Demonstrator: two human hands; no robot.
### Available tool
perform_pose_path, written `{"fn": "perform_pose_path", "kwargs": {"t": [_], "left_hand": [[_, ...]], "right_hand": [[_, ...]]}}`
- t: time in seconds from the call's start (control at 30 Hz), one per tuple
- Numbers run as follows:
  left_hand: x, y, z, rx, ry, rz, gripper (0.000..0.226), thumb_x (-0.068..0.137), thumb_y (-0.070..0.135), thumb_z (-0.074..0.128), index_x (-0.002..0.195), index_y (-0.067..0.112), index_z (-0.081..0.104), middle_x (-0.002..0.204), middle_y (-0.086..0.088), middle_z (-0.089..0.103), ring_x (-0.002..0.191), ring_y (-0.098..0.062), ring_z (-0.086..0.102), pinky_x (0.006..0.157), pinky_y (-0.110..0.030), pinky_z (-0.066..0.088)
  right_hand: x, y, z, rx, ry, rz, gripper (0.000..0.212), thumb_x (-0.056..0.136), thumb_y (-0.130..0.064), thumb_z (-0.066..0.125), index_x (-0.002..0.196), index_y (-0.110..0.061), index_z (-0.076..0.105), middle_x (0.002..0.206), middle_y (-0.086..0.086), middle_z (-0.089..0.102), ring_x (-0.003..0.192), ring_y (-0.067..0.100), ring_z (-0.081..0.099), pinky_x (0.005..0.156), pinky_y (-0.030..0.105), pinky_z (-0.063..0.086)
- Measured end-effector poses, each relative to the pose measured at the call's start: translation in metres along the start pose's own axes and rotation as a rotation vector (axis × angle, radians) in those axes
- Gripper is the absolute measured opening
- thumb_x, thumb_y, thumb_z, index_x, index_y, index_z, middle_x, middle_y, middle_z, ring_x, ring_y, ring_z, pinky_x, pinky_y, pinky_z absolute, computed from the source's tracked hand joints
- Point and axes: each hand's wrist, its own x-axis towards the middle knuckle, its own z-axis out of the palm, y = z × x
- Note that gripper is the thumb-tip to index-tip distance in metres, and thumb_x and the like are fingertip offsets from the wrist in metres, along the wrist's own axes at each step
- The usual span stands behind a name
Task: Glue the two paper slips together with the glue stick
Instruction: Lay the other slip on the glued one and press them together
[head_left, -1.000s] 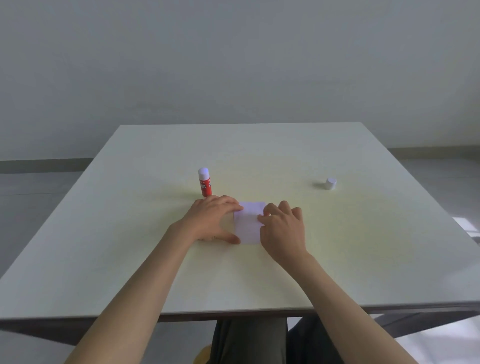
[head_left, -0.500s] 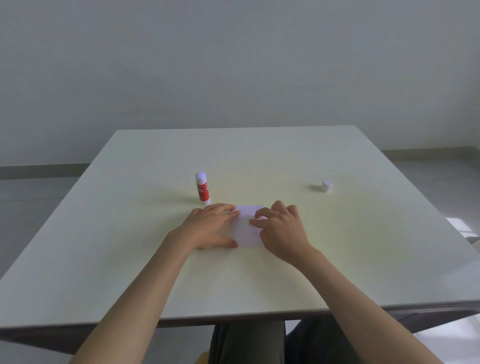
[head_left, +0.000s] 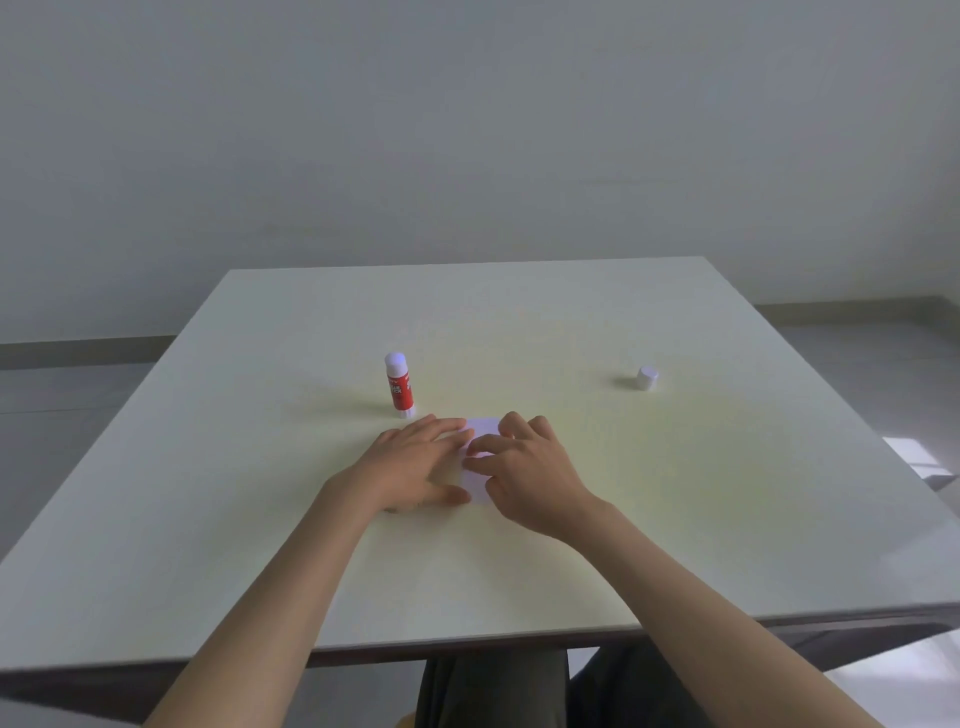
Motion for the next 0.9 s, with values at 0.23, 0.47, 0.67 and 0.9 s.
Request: {"fn": "perform_pose_path", "kwargs": {"t": [0.23, 0.47, 0.67, 0.9], "left_hand": [[-0.002, -0.002, 0.003, 0.063, -0.052, 0.004, 0.075, 0.089, 0.055, 0.045, 0.15, 0.032, 0.006, 0.158, 0.017, -0.005, 0.147, -0.012, -0.006, 0.116, -0.038, 0.005], [-0.006, 0.0, 0.007, 0.042, -0.116, -0.005, 0.074, 0.094, 0.051, 0.036, 0.149, 0.03, -0.011, 0.156, 0.016, -0.02, 0.144, -0.012, -0.021, 0.118, -0.04, -0.007], [-0.005, -0.001, 0.009, 0.034, -0.118, -0.006, 0.075, 0.095, 0.051, 0.035, 0.148, 0.029, -0.013, 0.155, 0.015, -0.023, 0.143, -0.012, -0.023, 0.117, -0.04, -0.009], [-0.006, 0.001, 0.008, 0.042, -0.112, -0.011, 0.074, 0.095, 0.05, 0.036, 0.149, 0.03, -0.011, 0.156, 0.016, -0.021, 0.144, -0.013, -0.021, 0.117, -0.041, -0.008]], "right_hand": [[-0.009, 0.033, -0.004, -0.007, -0.061, 0.137, 0.039, 0.081, -0.009, 0.043, 0.104, -0.025, 0.071, 0.116, -0.011, 0.067, 0.101, 0.028, 0.049, 0.08, 0.035, 0.032], [-0.006, 0.035, -0.006, -0.01, -0.123, 0.162, 0.042, 0.084, -0.011, 0.039, 0.11, -0.027, 0.068, 0.121, -0.015, 0.062, 0.105, 0.023, 0.042, 0.083, 0.031, 0.027], [0.003, 0.016, -0.001, -0.019, -0.144, 0.096, 0.042, 0.082, -0.011, 0.037, 0.107, -0.023, 0.067, 0.114, -0.012, 0.064, 0.102, 0.024, 0.04, 0.081, 0.031, 0.025], [0.003, 0.017, 0.0, 0.04, -0.123, 0.082, 0.044, 0.082, -0.01, 0.04, 0.113, -0.026, 0.066, 0.116, -0.009, 0.064, 0.103, 0.025, 0.044, 0.081, 0.031, 0.024]]}}
